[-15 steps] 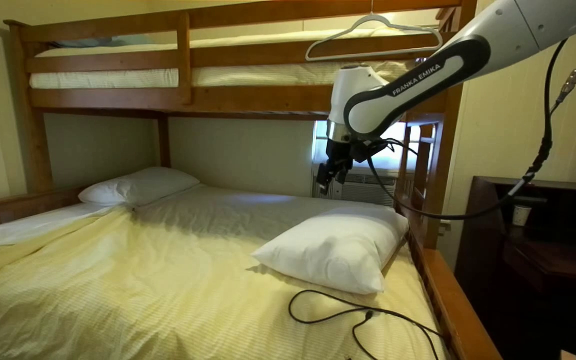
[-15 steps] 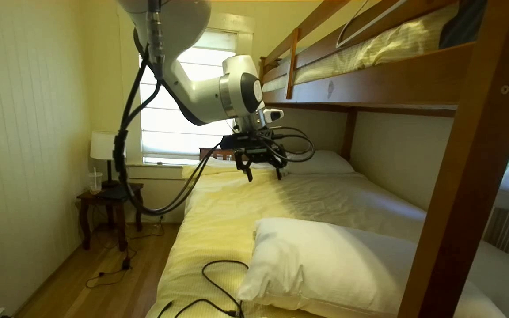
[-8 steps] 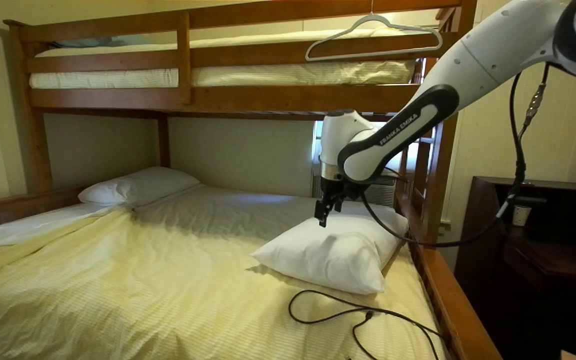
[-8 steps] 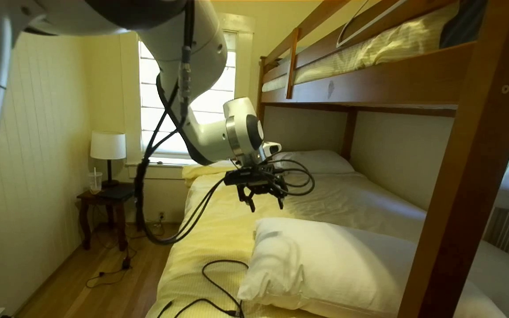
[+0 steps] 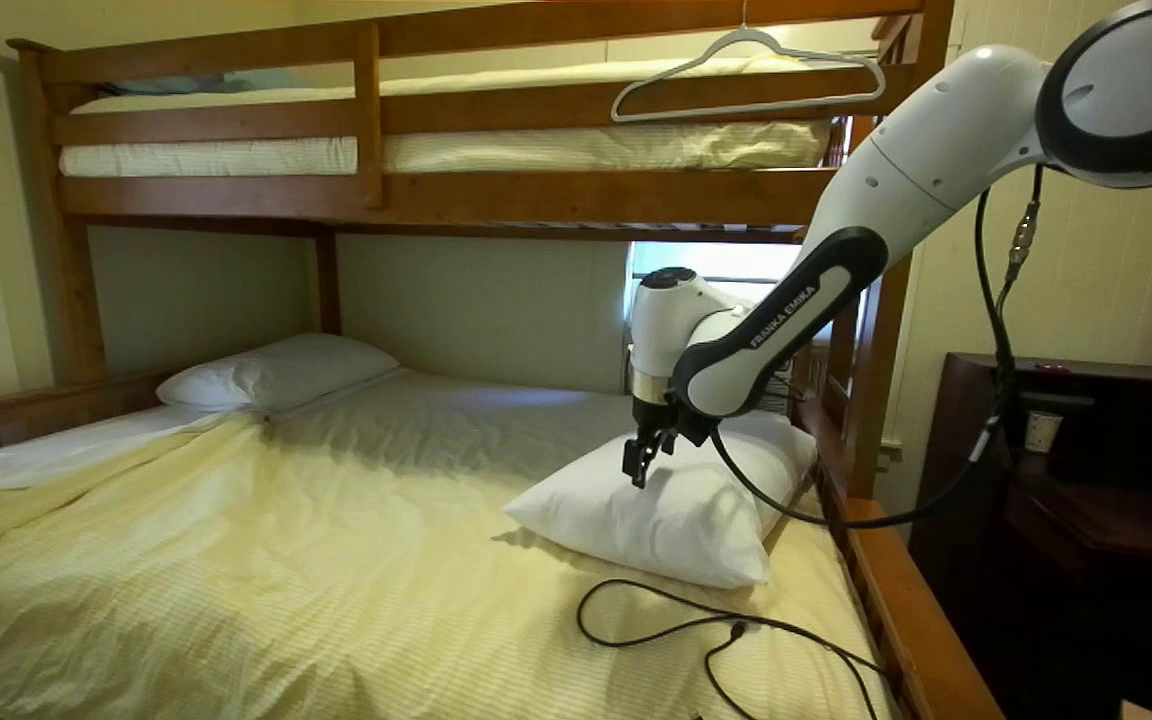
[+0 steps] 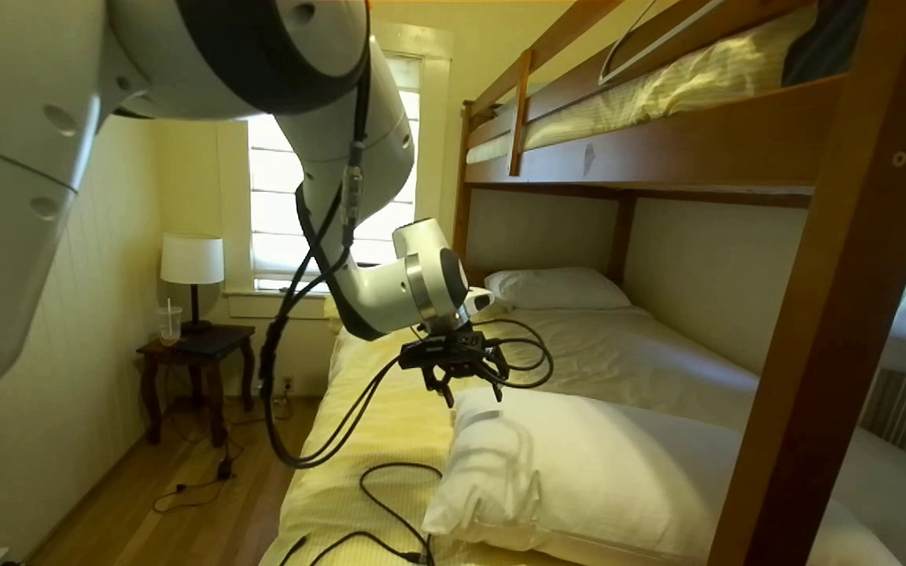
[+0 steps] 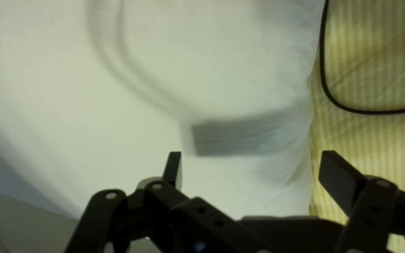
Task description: Flip the pillow over
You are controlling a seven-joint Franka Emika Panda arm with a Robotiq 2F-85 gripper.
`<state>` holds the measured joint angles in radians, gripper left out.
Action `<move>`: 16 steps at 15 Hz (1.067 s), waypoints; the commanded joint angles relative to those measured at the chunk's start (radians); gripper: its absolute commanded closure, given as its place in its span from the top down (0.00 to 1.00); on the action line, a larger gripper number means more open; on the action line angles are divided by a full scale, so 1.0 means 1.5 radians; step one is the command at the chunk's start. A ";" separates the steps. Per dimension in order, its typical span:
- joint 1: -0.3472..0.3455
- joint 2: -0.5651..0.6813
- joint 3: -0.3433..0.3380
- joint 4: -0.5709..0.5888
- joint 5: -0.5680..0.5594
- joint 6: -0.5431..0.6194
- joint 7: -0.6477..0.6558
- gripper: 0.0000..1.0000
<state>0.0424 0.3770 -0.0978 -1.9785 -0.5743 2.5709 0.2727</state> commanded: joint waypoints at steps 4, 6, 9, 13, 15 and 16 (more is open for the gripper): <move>0.029 0.049 -0.029 0.018 -0.027 0.035 0.017 1.00; 0.046 0.085 -0.041 0.030 -0.041 0.063 0.028 1.00; 0.079 0.134 -0.072 0.049 -0.087 0.103 0.028 1.00; 0.102 0.178 -0.105 0.073 -0.128 0.127 0.031 0.72; 0.106 0.190 -0.112 0.081 -0.138 0.132 0.030 0.60; 0.107 0.195 -0.114 0.084 -0.139 0.134 0.029 0.51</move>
<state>0.1859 0.6140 -0.2450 -1.8962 -0.7422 2.7409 0.2907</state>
